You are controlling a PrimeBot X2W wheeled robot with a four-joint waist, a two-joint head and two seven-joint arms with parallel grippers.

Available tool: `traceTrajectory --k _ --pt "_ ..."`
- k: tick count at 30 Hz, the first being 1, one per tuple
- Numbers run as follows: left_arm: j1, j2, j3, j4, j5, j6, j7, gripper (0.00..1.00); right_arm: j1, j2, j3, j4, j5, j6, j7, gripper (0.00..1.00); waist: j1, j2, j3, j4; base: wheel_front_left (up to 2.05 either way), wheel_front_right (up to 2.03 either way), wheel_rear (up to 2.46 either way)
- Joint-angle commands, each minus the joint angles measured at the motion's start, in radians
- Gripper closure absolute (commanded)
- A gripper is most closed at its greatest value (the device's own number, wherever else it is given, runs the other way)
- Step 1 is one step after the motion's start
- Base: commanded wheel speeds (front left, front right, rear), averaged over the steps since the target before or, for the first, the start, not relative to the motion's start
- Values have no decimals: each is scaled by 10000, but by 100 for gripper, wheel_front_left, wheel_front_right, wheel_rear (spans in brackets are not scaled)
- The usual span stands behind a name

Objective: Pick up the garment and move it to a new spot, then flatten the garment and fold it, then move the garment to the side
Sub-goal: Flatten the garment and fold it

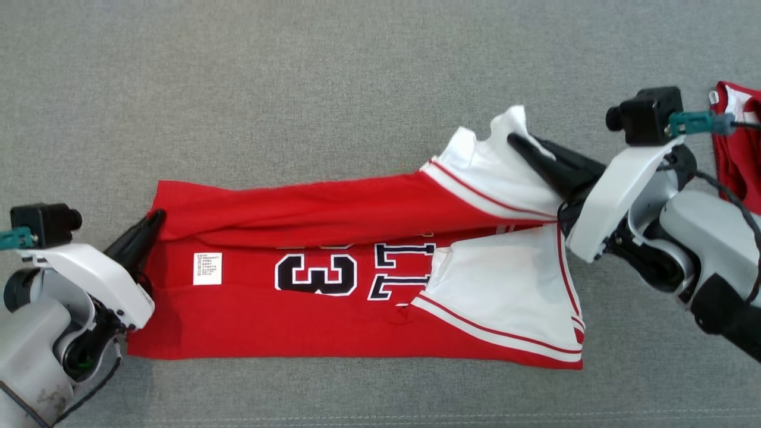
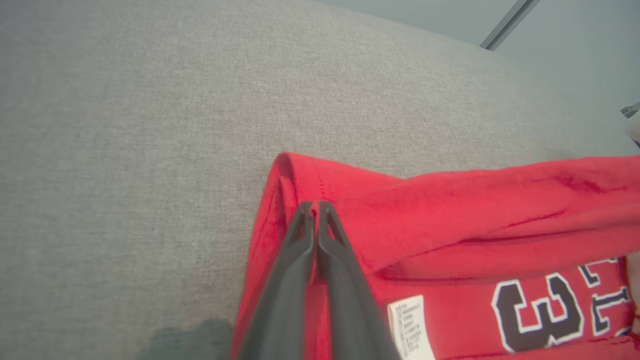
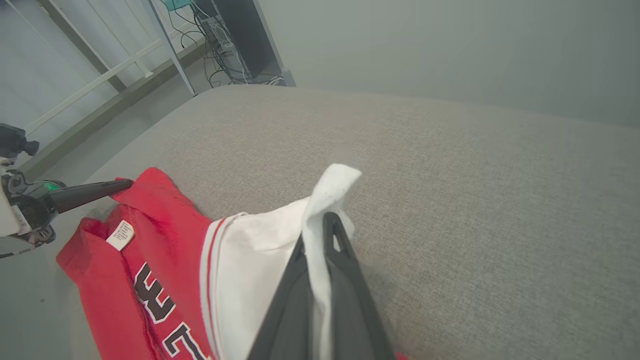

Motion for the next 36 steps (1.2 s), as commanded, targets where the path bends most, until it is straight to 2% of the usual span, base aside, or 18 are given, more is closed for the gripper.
traceTrajectory --k 1,7,18,27,31,36 --pt "-30 432 346 33 -95 -69 -119 100 435 -173 -30 -200 120 29 45 100 0 0 -72 -11 0 0 0" --pt "387 229 444 251 -5 -69 -132 100 1058 -271 -14 -519 -6 29 8 100 0 0 -237 -11 0 0 0" --pt "646 -11 1024 426 695 -69 -136 100 1344 -31 -5 -394 -633 29 -540 100 0 0 -276 53 0 0 0" --pt "597 -60 2038 144 1590 -69 -136 100 951 413 -55 418 -1245 29 -1045 100 0 0 -86 109 0 0 0" --pt "751 -105 2079 41 1705 -69 -137 100 894 504 -34 141 -1149 29 -1068 100 0 0 -41 135 0 0 0" --pt "999 -41 1906 -69 1613 -69 -137 100 1111 130 -9 -657 -985 29 -781 100 0 0 -151 165 0 0 0"
